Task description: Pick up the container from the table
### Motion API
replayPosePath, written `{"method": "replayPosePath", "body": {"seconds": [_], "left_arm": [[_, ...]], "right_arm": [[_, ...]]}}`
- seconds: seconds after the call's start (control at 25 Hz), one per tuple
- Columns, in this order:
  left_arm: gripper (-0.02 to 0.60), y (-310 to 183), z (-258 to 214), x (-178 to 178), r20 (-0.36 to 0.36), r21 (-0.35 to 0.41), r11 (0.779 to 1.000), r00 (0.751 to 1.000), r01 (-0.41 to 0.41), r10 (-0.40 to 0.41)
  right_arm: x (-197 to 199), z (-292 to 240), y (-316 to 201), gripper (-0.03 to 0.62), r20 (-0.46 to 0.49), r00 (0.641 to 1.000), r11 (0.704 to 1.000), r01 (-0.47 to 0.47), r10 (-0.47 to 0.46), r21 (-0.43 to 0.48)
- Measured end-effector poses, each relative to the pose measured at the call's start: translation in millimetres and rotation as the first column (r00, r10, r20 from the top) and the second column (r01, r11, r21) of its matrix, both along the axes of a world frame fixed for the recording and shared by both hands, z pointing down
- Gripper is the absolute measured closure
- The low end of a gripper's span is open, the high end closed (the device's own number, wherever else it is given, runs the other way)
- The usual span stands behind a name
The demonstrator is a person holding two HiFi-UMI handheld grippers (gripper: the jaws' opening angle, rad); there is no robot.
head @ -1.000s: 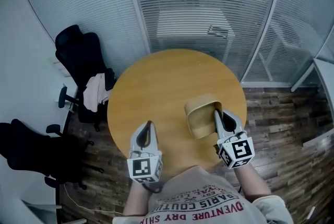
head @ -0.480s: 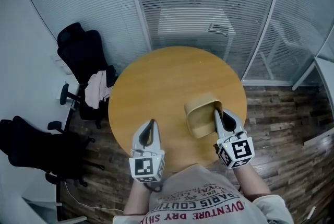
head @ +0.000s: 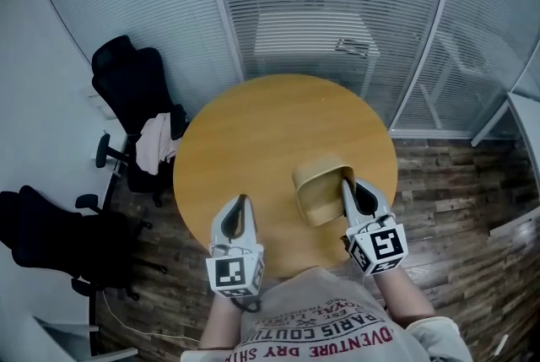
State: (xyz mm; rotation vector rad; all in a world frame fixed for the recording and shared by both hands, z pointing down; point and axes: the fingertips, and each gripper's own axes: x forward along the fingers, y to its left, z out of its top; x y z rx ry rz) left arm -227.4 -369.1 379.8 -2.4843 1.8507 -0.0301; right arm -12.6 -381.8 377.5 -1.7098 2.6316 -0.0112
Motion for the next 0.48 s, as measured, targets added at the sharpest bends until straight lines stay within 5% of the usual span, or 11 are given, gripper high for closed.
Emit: {"method": "replayPosePath", "body": {"seconds": [0.48], "left_arm": [[0.575,-7.6,-0.2,-5.5,-0.024,-0.005,1.0,0.999,0.021,-0.021]], "right_arm": [[0.9,2.6,-6.2,0.588,0.005,1.0,1.0,-0.001,0.001,0.002]]}}
